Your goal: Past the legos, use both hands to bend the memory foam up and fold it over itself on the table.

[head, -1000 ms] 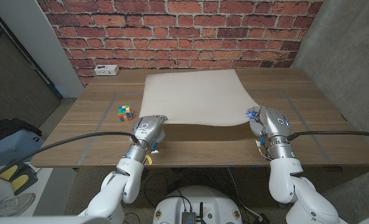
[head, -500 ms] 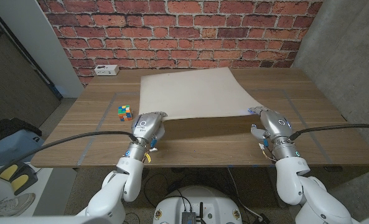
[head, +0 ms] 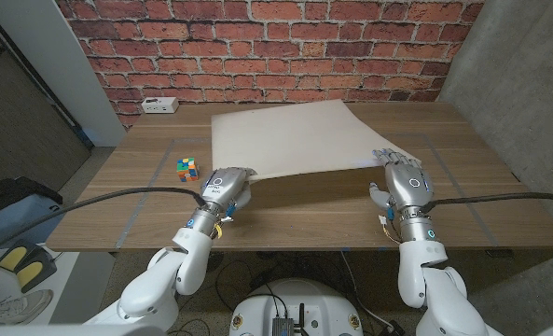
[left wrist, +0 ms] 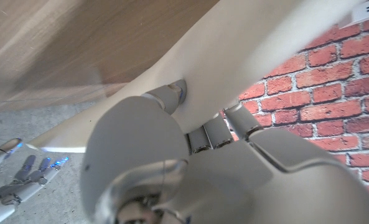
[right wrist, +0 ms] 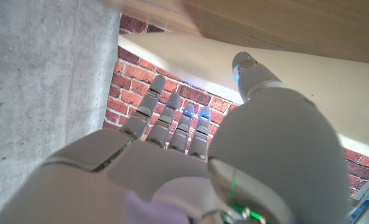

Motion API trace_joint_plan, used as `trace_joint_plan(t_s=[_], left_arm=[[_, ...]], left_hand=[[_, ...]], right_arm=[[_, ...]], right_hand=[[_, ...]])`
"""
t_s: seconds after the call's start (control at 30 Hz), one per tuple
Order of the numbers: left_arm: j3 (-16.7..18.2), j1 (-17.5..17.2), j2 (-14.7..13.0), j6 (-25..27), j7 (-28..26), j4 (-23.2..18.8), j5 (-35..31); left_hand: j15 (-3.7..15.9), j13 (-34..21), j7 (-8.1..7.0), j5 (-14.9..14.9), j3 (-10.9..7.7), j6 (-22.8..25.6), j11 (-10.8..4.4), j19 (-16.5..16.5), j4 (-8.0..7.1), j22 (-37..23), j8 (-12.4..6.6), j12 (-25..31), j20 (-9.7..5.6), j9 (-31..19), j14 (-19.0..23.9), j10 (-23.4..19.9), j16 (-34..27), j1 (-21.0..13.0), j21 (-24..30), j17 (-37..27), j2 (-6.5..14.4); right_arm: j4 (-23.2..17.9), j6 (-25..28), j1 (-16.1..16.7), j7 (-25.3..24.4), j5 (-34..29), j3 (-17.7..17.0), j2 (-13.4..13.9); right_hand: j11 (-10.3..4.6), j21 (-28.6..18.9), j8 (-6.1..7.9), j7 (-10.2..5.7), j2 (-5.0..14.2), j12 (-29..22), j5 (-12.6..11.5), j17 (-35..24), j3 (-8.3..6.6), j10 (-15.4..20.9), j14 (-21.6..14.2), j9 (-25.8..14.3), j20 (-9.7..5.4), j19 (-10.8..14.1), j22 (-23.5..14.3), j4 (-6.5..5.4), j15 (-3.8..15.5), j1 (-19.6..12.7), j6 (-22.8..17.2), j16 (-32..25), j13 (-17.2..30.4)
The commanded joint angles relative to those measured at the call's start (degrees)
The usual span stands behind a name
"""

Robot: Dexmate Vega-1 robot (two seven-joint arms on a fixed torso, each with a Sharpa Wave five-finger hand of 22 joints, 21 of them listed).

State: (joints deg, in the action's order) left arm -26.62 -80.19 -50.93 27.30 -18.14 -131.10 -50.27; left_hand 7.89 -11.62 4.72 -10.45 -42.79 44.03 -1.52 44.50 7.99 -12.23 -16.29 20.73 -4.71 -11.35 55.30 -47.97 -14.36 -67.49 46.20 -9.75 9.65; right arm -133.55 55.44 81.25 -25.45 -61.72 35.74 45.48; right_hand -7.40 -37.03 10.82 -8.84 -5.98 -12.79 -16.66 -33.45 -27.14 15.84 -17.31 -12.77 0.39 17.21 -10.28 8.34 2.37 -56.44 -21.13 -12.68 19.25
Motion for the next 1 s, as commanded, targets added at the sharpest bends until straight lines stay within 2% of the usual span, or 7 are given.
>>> trace_joint_plan(t_s=[0.03,0.23,0.37,0.5,0.63,0.8,1.0], left_arm=[[0.88,2.38,-4.60,-2.60,8.70,-2.17,4.00],[4.16,1.61,-5.88,-7.32,8.43,-2.66,11.51],[6.75,0.47,-6.51,-10.63,7.21,-2.56,16.35],[7.35,-0.45,-6.50,-9.74,5.93,-3.11,15.60],[9.21,-1.24,-7.06,-12.51,6.39,-2.97,19.96],[9.53,-0.14,-9.40,-10.29,12.83,-5.15,21.81],[11.80,-0.68,-11.53,-9.21,16.54,-6.92,25.85]], left_hand=[[1.08,-0.18,-0.09,-0.20,-0.49,0.93,-0.10,-0.34,0.16,-0.16,0.05,-0.04,-0.86,-0.08,0.11,-0.96,0.24,0.48,0.56,-0.17,0.16],[1.05,-0.20,-0.13,-0.17,-0.56,1.08,-0.14,-0.55,0.18,-0.14,0.19,-0.21,-0.94,-0.08,0.12,-1.01,0.43,0.73,0.78,-0.17,0.12],[1.07,-0.21,-0.12,-0.16,-0.64,1.21,-0.15,-0.58,0.21,-0.13,0.28,-0.33,-0.92,-0.08,0.25,-1.04,0.50,0.88,0.98,-0.18,0.12],[1.09,-0.22,-0.13,-0.16,-0.74,1.25,-0.02,-0.58,0.27,-0.12,0.43,-0.40,-0.90,-0.09,0.51,-1.24,0.54,1.02,1.23,-0.19,0.14],[1.06,-0.23,0.04,-0.17,-0.85,1.46,-0.03,-0.55,0.39,-0.10,0.51,-0.49,-0.84,-0.09,0.76,-1.38,0.59,1.12,1.48,-0.18,0.10],[1.11,-0.24,0.02,-0.19,-1.00,1.75,0.12,-0.61,0.54,-0.09,0.57,-0.53,-0.85,-0.09,1.04,-1.69,0.64,1.20,1.73,-0.18,0.08],[0.87,-0.26,0.05,-0.25,-1.29,2.44,0.22,-0.51,0.99,-0.05,0.67,-0.60,-0.88,-0.09,1.54,-2.39,0.80,1.31,2.33,-0.12,-0.14]], right_arm=[[4.62,-0.05,-3.40,0.79,-8.83,2.67,-3.10],[3.58,0.24,-4.44,12.87,-13.55,3.20,-2.18],[3.65,-0.08,-4.30,17.42,-15.75,2.77,-2.71],[3.24,0.10,-3.62,22.10,-17.96,1.74,-3.23],[4.70,0.30,-2.92,21.13,-19.96,0.95,-5.38],[5.39,-1.67,-2.39,18.90,-19.25,-0.51,-6.28],[6.41,-2.25,-1.44,13.39,-18.53,-2.29,-7.51]], right_hand=[[-1.17,0.62,0.28,-1.00,0.16,0.58,0.79,0.48,0.82,-0.76,1.83,0.16,-0.57,-0.41,-0.24,0.16,8.88,-1.26,0.30,0.83,-0.14],[-1.37,1.08,0.59,-1.56,-0.78,0.56,1.08,1.50,1.40,-0.31,3.17,0.29,-0.36,-1.35,-0.22,0.70,8.64,-1.85,-0.13,1.53,-0.36],[-1.45,1.16,0.99,-1.81,-0.51,0.38,1.18,1.85,1.61,0.38,2.87,0.35,-0.24,-1.38,-0.22,0.60,8.68,-2.03,-1.07,1.31,-0.48],[-1.04,1.25,1.01,-1.86,-0.13,0.42,1.27,2.08,1.72,0.44,2.83,0.39,-0.17,-1.50,-0.22,0.49,8.60,-2.18,-1.12,1.21,-0.57],[-0.96,1.33,1.06,-1.98,0.46,0.43,1.35,2.27,1.71,0.58,2.76,0.43,-0.14,-1.60,-0.22,0.39,8.65,-2.47,-1.27,1.08,-0.66],[-1.64,1.32,1.51,-2.12,1.42,0.27,1.54,2.81,1.69,1.39,2.77,0.52,-0.53,-1.30,-0.21,0.52,9.33,-3.49,-2.55,0.98,-0.86],[-3.02,0.80,3.95,-2.82,6.00,-1.52,3.50,5.02,3.40,8.87,-1.24,0.86,-1.17,1.07,-0.23,-0.04,10.21,-5.40,-11.87,-0.96,-1.88]])
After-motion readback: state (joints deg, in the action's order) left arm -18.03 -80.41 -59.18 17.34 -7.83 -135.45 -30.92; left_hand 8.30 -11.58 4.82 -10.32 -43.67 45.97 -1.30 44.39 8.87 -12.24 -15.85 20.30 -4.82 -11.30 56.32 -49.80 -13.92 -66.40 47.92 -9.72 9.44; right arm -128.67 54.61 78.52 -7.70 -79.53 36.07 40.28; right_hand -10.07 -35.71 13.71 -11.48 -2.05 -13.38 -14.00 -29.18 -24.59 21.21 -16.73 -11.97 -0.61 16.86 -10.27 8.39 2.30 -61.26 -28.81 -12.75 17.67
